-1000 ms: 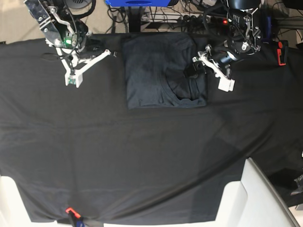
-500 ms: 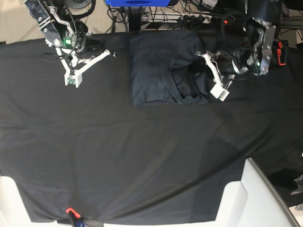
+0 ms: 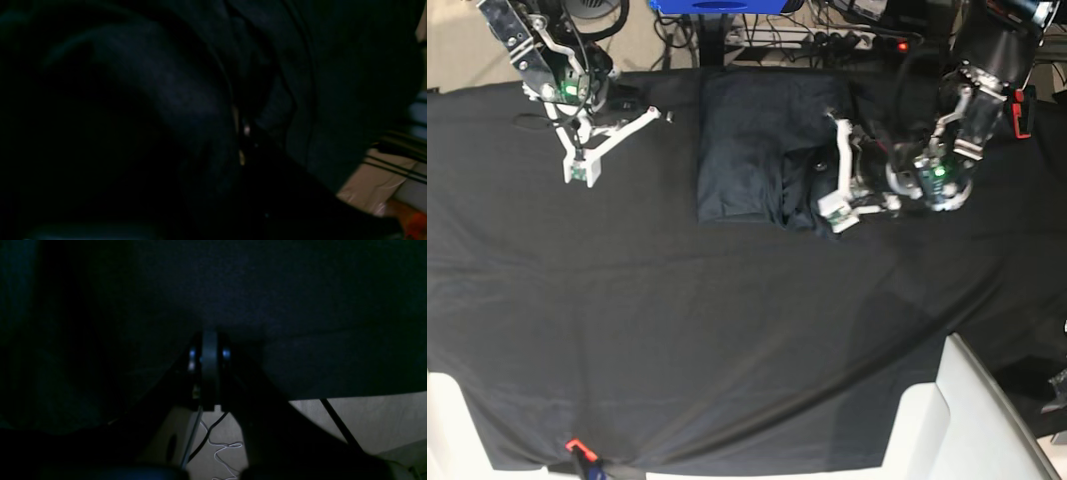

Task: Fold the T-shirt properly
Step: 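Pull the grasped shirt edge with the left gripper, shifting the shirt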

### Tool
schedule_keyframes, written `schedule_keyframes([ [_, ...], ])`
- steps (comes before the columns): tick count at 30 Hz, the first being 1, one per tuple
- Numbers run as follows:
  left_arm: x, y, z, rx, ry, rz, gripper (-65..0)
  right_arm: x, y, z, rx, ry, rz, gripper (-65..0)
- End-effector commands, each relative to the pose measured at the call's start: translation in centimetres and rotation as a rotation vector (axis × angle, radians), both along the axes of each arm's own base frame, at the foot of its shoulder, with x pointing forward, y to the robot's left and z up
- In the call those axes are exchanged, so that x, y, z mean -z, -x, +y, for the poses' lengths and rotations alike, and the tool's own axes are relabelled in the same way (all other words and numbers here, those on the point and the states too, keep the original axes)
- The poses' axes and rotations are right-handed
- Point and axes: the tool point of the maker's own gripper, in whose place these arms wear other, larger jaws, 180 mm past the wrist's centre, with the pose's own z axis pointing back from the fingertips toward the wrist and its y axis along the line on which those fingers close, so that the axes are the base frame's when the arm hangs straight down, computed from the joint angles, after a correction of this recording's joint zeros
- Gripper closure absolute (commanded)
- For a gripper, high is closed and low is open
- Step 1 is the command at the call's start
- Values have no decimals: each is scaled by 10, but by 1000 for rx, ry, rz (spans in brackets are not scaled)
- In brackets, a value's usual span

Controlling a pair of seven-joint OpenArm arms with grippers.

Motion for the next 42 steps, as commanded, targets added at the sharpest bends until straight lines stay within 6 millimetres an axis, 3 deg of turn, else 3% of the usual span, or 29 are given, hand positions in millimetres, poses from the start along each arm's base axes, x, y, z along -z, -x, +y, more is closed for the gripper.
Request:
schedule_keyframes([
  [1,-8,-12,-1,15,-4,-39,0,-5,-7,-3,6,3,-28,-21],
  [15,3,-29,33,186,-328,-148,0,-6,-9,-3,6,3,-33,-23],
  [21,3,-34,4,366,-371,-218,0,-8,-14,-3,6,3,-44,-23],
  [25,-5,-52,-23,416,-358,-287,0,-8,-14,-4,11,5,-44,-23],
  [31,-21,-75,-55,564,-403,-385,0,-11,-25,-28,90,25,-65,-23],
  [42,-31,-81,-85,785,-453,-463,0,-21,-42,-72,240,54,-101,-23],
])
